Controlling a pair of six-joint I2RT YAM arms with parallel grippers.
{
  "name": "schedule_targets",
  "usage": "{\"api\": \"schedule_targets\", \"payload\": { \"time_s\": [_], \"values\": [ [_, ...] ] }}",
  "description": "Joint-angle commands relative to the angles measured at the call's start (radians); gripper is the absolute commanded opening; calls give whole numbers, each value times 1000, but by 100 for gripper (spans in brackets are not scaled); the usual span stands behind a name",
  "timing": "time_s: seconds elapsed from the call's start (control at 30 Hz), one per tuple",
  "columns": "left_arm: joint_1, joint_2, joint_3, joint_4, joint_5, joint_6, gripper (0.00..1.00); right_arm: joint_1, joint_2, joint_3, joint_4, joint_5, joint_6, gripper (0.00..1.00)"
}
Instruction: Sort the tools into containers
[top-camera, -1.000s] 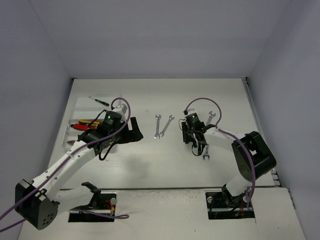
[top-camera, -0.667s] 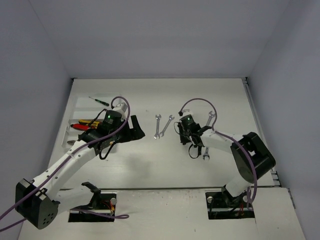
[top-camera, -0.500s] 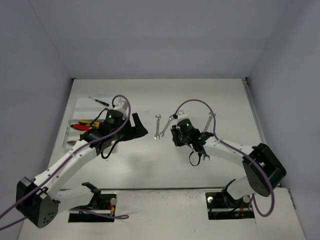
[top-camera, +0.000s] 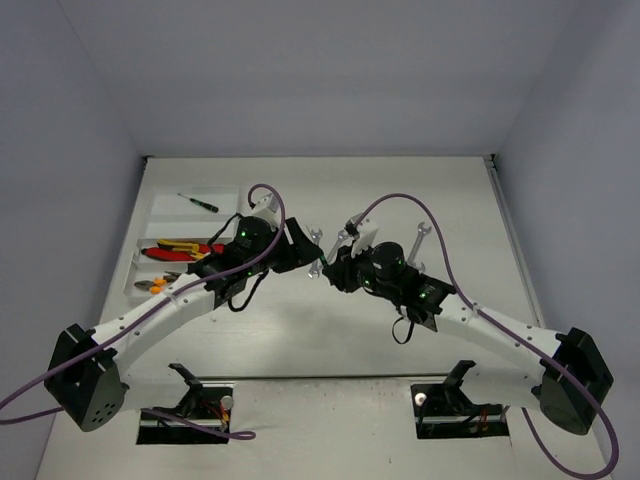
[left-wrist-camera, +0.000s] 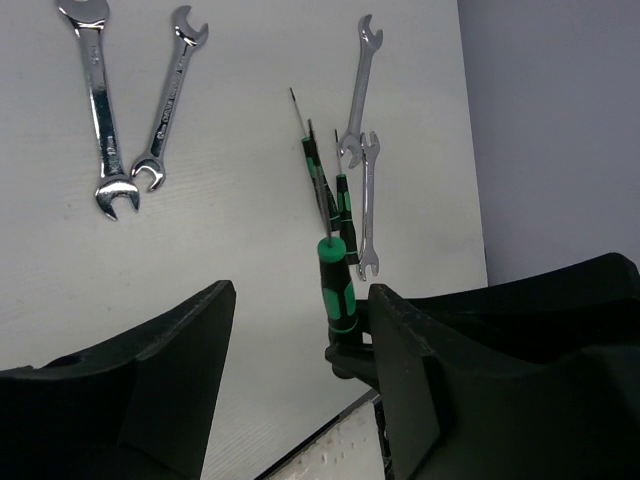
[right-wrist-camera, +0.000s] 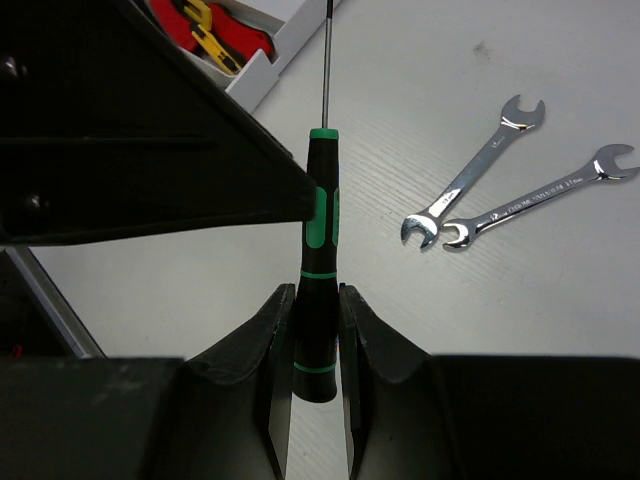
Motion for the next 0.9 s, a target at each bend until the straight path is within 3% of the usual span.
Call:
{"api": "schedule_targets", "payload": {
  "time_s": [0.0, 0.23, 0.33, 0.57, 0.63, 0.73, 0.8, 0.87],
  "values": [
    [-31, 5, 71, 140, -52, -26, 51, 21, -9, 31, 98, -22, 8, 0],
    [-46, 26, 66, 144, -71, -34, 40, 31, -8, 29, 124, -20, 16, 0],
    [-53, 31, 64, 145, -71, -32, 24, 31, -5, 31, 130, -21, 22, 0],
    [-53, 42, 59, 167, -68, -37, 0, 31, 0, 33, 133, -10, 22, 2],
    [-52, 43, 60, 168, -81, -37, 0, 31, 2, 34, 132, 5, 21, 18],
    [-44, 37, 65, 147, -120, -34, 0, 30, 1, 33, 115, 81, 22, 56],
    [-9, 39, 83, 117, -137, -31, 0, 27, -3, 38, 68, 150, 18, 67],
    [47, 42, 89, 80, -126, -34, 0, 23, -10, 43, 9, 250, 14, 71]
  ]
}}
